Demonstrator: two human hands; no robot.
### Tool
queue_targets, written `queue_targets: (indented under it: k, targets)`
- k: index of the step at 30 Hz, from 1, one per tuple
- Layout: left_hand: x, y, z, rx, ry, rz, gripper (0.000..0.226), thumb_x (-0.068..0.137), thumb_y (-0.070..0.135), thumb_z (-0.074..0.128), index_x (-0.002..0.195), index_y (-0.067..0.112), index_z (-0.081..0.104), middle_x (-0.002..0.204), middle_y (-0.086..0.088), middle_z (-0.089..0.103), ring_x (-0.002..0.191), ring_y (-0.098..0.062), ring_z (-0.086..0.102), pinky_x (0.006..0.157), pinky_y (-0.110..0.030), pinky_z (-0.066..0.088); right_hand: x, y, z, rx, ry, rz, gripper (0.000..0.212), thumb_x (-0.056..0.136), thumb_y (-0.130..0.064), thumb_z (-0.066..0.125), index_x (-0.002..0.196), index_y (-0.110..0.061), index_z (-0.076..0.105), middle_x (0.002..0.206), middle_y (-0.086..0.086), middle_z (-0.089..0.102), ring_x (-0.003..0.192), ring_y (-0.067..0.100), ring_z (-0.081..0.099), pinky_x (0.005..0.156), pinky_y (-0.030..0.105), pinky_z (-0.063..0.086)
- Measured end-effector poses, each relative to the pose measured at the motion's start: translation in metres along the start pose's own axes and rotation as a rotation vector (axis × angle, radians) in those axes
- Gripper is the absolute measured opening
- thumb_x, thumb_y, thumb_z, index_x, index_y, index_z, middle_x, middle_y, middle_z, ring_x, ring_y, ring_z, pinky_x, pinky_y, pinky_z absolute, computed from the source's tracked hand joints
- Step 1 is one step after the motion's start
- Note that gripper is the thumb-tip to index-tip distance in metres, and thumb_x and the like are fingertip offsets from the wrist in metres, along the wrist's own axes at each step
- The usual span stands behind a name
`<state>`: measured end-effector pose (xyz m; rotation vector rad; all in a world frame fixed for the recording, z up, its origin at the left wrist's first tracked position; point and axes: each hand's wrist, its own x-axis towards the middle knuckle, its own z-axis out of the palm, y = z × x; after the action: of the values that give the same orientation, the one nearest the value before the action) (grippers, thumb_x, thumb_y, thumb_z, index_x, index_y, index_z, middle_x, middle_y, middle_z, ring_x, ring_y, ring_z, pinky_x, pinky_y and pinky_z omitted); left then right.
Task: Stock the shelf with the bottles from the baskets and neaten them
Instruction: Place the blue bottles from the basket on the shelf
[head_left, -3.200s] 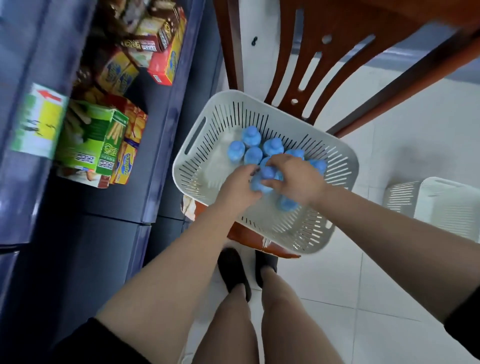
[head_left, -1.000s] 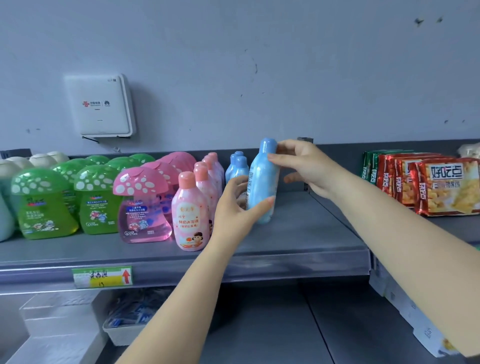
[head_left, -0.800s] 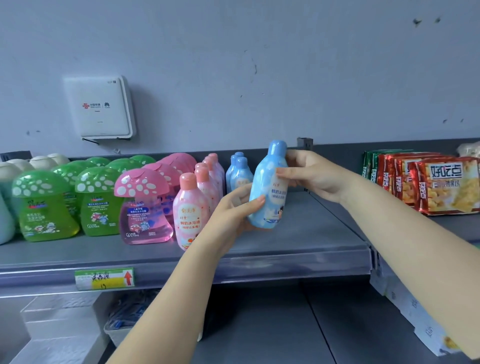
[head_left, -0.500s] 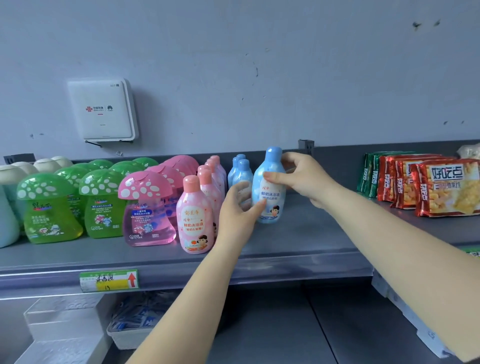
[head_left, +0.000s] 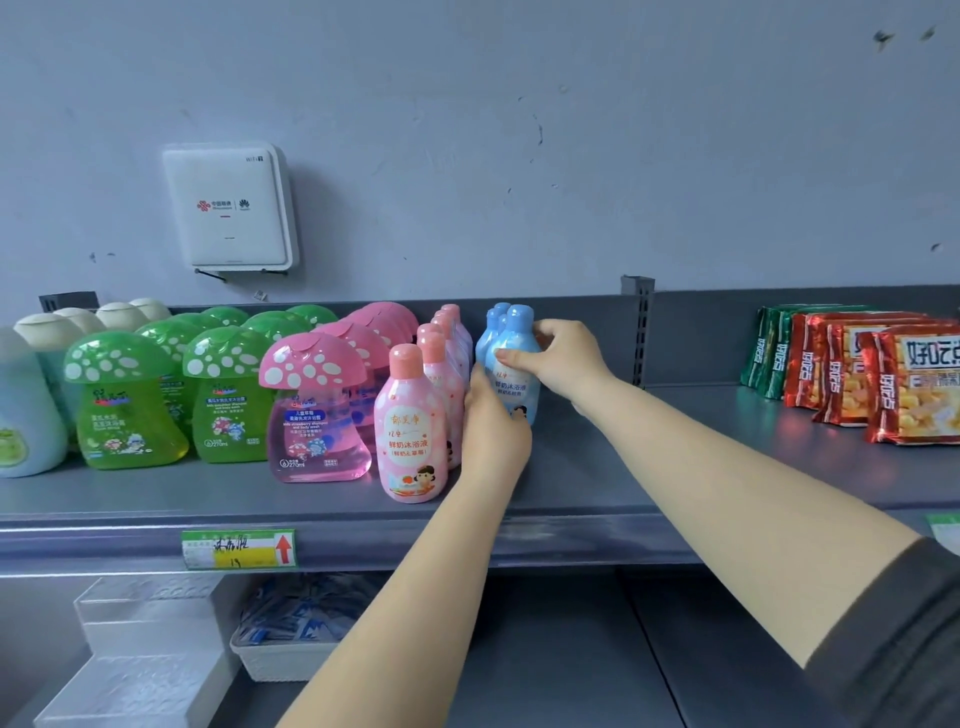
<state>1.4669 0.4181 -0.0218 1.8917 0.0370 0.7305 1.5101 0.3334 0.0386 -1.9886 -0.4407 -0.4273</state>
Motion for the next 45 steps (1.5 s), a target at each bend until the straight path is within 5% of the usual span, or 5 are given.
queue_targets:
  k: [10,21,27,33,45]
  targets:
    - [0.007,-0.010,0.003,0.164,-0.127,-0.088,0.057,0.085,-0.002,0.045,0.139,0.000,0.026,0.135,-0.014,0.043,0.116,-0.028,0.050,0.091,-0.034,0.046,0.004,0.007,0.027,-0.135,0.016,0.008,0.024,0.070,-0.030,0.077,0.070,-0.016,0.058,0.067,-0.004,0.055,0.067,0.015,0.055,0.047,0.021,0.032]
    - [-0.005,0.001,-0.005,0.214,-0.129,-0.054,0.046,0.086,-0.001,0.044,0.130,0.005,0.031,0.122,-0.006,0.046,0.100,-0.020,0.051,0.070,-0.024,0.039,0.002,0.005,0.026,-0.240,-0.009,-0.044,0.044,0.074,-0.040,0.073,0.104,-0.010,0.060,0.098,0.000,0.060,0.094,0.018,0.059,0.073,0.029,0.046]
    - [-0.031,0.032,-0.024,0.074,-0.138,0.222,0.039,0.089,0.003,0.048,0.118,0.027,0.040,0.100,0.020,0.046,0.084,0.003,0.047,0.069,-0.012,0.038,-0.026,-0.005,-0.037,-0.310,0.075,-0.201,0.049,0.085,-0.032,0.065,0.127,-0.013,0.050,0.118,-0.001,0.056,0.103,0.013,0.052,0.086,0.027,0.045]
    - [-0.044,0.060,0.011,0.208,-0.097,0.555,0.026,0.087,0.008,0.055,0.112,0.009,0.060,0.101,0.001,0.059,0.093,-0.015,0.053,0.083,-0.026,0.041,-0.089,0.013,-0.117,-0.924,0.224,-0.481,0.018,0.083,-0.022,0.063,0.093,-0.008,0.062,0.089,0.005,0.063,0.086,0.025,0.058,0.065,0.032,0.041]
    - [-0.147,0.097,0.170,0.318,-0.625,1.029,0.022,0.070,0.017,0.047,0.076,0.008,0.066,0.068,-0.006,0.061,0.060,-0.030,0.056,0.052,-0.031,0.042,-0.231,0.096,-0.243,-1.324,0.109,0.068,0.019,0.083,-0.026,0.060,0.090,-0.008,0.060,0.086,0.006,0.060,0.087,0.028,0.057,0.063,0.030,0.030]
